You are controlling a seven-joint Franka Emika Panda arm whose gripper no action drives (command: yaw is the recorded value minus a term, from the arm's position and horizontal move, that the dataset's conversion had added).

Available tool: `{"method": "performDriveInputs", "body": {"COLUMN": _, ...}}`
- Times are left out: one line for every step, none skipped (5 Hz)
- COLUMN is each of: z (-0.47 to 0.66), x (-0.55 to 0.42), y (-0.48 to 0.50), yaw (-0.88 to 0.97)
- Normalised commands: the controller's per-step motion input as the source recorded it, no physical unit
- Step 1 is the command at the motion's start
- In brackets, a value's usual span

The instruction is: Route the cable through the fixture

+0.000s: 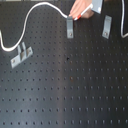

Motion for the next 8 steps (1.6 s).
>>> {"method": "performDriveInputs", "body": {"z": 0.00, "x": 0.019, "y": -0.013, "yaw": 0.00}}
{"method": "performDriveInputs", "body": {"z": 0.22, "x": -0.315, "y": -0.309, "yaw": 0.00}}
{"method": "performDriveInputs", "body": {"z": 0.29, "x": -0.387, "y": -0.333, "yaw": 0.00}}
{"method": "performDriveInputs", "body": {"z": 0.32, "x": -0.365, "y": -0.310, "yaw": 0.00}}
{"method": "performDriveInputs", "body": {"z": 0.43, "x": -0.166, "y": -0.125, "yaw": 0.00}}
{"method": "performDriveInputs", "body": {"z": 0.44, "x": -0.080, "y": -0.035, "yaw": -0.01}}
{"method": "performDriveInputs", "body": {"z": 0.33, "x": 0.068, "y": 0.097, "yaw": -0.04}}
{"method": "performDriveInputs", "body": {"z": 0.29, "x": 0.038, "y": 0.088, "yaw": 0.00}}
